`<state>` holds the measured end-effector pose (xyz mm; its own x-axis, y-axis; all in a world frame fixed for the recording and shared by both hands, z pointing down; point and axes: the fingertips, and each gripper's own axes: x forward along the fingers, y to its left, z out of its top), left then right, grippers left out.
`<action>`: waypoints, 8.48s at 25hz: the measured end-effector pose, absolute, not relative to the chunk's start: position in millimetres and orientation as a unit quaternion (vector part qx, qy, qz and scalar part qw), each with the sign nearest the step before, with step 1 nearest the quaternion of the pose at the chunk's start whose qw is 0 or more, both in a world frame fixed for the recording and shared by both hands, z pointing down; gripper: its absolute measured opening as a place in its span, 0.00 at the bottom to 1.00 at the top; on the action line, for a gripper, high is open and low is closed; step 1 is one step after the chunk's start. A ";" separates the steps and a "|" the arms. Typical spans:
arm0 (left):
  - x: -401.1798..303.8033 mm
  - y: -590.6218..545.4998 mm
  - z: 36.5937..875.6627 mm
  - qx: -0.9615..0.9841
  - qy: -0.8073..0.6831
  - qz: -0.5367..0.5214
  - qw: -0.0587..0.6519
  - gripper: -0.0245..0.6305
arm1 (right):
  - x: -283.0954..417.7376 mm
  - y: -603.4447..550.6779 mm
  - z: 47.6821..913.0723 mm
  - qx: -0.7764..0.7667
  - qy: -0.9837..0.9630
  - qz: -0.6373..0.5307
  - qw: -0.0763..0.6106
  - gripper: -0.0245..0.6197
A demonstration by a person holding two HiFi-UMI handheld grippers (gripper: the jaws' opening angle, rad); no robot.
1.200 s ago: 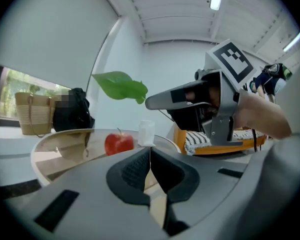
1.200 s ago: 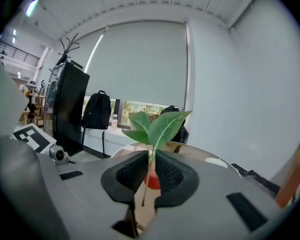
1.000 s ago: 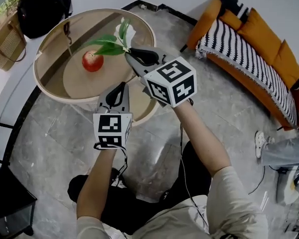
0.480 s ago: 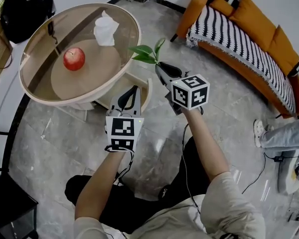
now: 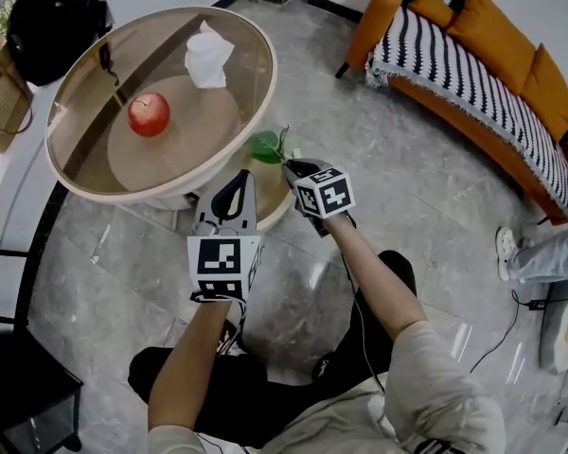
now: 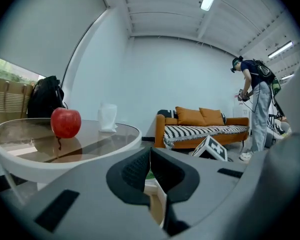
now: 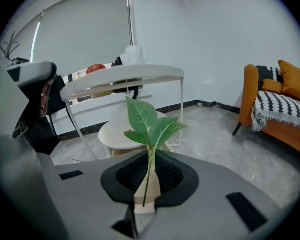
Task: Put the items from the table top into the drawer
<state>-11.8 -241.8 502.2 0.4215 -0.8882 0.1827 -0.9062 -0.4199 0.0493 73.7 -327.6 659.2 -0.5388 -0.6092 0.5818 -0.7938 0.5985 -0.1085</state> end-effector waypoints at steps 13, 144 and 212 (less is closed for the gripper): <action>-27.6 -236.5 486.0 0.840 -0.537 0.037 0.076 0.07 | 5.6 -360.6 754.7 0.436 -0.788 0.277 0.334 0.14; -194.1 -193.3 432.9 0.742 -0.647 -0.099 0.145 0.07 | -225.0 -360.2 475.9 0.226 -0.937 0.012 0.266 0.61; -17.6 -150.7 504.7 0.835 -0.535 0.061 0.108 0.07 | -70.3 -332.8 785.8 0.295 -0.853 0.211 0.376 0.61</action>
<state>-17.6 -150.7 504.7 0.4192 -0.8816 0.2169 -0.9078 -0.4035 0.1145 -70.3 -332.8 785.8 -0.5433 -0.3437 0.7660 -0.6611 0.7376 -0.1379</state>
